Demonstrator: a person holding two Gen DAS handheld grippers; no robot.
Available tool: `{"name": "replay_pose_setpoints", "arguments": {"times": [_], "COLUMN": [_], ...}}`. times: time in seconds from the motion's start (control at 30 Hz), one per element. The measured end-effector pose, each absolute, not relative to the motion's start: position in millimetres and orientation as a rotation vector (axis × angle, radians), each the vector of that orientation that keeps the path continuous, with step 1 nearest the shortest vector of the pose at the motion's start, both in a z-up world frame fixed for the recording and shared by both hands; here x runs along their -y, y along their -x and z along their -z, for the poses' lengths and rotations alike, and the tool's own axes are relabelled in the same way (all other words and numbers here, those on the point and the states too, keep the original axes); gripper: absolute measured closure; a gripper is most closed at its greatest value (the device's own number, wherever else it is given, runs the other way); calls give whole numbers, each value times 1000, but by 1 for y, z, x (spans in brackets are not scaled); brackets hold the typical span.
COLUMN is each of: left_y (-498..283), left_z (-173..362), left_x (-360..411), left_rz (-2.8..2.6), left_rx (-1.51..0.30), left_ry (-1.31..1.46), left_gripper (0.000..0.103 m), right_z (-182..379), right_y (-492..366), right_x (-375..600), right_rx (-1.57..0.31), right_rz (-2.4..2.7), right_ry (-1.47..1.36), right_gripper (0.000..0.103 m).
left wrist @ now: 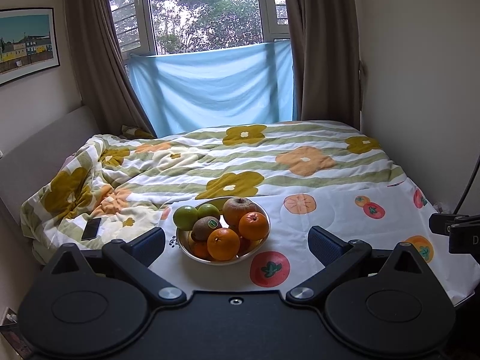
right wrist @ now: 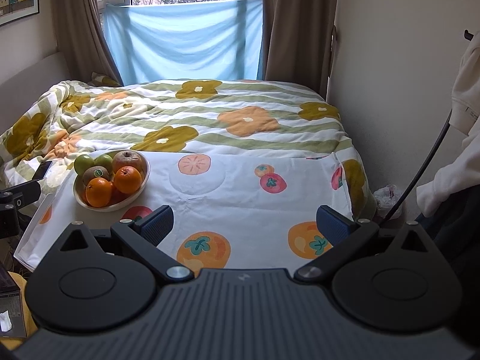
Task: Organize fruits
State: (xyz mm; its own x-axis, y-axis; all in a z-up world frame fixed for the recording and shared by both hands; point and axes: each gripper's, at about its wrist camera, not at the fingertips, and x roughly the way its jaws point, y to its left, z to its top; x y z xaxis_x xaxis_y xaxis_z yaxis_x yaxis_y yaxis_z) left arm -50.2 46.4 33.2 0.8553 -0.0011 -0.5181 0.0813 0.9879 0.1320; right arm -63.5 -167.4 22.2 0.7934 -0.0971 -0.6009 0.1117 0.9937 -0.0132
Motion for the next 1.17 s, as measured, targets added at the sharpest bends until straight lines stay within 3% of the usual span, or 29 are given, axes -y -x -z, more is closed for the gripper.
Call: {"name": "replay_pose_setpoints", "arguments": {"times": [1.17], "left_y": [37], "left_z": [-31], "left_x": [-50], "left_rz": [42], "left_rx": [-541], "left_ry": [-143], "left_gripper": [0], "right_z": [-18], "right_y": [53], "right_x": [173], "right_rx": [-658], "right_rz": [124], "right_ry": [-43], "right_gripper": [0]}}
